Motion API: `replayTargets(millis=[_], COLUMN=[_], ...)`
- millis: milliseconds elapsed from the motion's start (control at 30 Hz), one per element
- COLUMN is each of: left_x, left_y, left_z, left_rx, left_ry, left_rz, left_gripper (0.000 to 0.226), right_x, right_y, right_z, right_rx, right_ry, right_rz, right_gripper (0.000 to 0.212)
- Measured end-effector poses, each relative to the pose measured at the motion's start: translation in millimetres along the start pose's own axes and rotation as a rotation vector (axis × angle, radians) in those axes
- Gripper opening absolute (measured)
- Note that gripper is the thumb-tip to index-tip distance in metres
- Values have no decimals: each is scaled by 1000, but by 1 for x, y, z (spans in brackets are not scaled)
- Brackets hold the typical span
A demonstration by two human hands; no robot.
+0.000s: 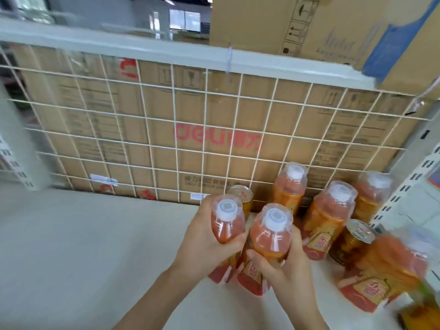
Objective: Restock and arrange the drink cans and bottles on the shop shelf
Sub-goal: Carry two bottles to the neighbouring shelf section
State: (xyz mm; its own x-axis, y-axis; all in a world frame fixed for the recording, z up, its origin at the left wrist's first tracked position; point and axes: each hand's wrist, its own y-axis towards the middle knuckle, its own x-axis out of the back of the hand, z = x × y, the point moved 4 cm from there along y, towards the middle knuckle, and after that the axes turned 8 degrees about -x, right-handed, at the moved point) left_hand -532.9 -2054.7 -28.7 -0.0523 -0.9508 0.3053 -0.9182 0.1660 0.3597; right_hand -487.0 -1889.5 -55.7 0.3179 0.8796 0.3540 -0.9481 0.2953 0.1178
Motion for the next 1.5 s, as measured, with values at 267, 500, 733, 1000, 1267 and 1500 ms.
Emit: replayTargets(millis=[267, 500, 733, 1000, 1267, 1500], left_x=[84, 163, 251, 367, 423, 440], left_y=[-55, -94, -113, -109, -101, -92], left_z=[4, 14, 35, 74, 89, 87], left_rx=[71, 113, 102, 59, -33, -27], left_ry=[81, 175, 184, 278, 321, 393], left_rz=[-189, -391, -435, -264, -147, -39], left_gripper=[59, 54, 54, 72, 63, 51], right_x=[-76, -162, -248, -344, -387, -407], right_y=[-8, -33, -58, -79, -90, -88], right_z=[29, 68, 98, 143, 165, 184], right_rx=[75, 112, 151, 159, 126, 211], right_ry=[67, 119, 186, 213, 191, 106], right_rz=[302, 520, 588, 504, 401, 427], right_gripper=[86, 83, 87, 91, 79, 81])
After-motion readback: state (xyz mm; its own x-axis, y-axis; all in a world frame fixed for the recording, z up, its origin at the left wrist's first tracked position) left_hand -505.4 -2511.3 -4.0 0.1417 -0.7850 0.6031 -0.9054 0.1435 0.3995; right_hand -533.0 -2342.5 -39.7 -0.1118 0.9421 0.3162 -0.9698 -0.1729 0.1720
